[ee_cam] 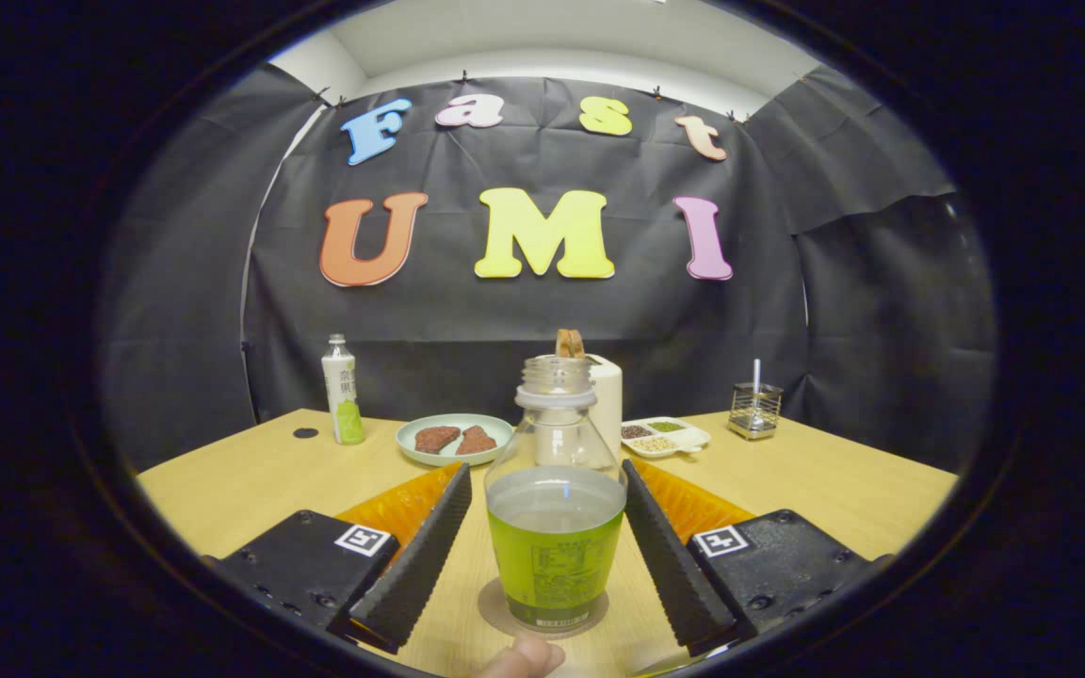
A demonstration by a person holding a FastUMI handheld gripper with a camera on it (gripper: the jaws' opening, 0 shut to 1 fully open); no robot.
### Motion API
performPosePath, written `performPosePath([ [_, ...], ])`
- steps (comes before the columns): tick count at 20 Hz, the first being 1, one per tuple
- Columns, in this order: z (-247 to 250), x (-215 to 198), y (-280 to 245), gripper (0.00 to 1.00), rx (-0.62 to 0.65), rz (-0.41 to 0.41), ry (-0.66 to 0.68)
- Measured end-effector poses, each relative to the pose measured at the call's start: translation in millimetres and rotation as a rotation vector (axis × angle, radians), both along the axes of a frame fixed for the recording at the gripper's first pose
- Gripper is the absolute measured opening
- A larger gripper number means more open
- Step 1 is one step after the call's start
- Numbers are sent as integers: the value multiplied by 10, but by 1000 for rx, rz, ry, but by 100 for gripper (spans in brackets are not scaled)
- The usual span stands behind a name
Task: Take the bottle from table, then pour the juice into the cup, finally place the bottle on the coaster
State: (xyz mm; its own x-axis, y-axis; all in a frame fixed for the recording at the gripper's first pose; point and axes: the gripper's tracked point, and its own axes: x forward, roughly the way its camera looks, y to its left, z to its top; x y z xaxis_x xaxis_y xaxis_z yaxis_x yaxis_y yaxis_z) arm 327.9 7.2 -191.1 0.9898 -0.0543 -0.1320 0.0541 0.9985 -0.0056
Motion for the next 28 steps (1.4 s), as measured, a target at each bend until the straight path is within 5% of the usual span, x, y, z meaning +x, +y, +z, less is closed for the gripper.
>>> performPosePath([
  [13, 779, -1152, -124, 100, -3, -15, -78],
  [22, 1217, -2170, -170, 100, 64, 106, -54],
  [28, 1482, -2739, -475, 100, 48, 59, -58],
])
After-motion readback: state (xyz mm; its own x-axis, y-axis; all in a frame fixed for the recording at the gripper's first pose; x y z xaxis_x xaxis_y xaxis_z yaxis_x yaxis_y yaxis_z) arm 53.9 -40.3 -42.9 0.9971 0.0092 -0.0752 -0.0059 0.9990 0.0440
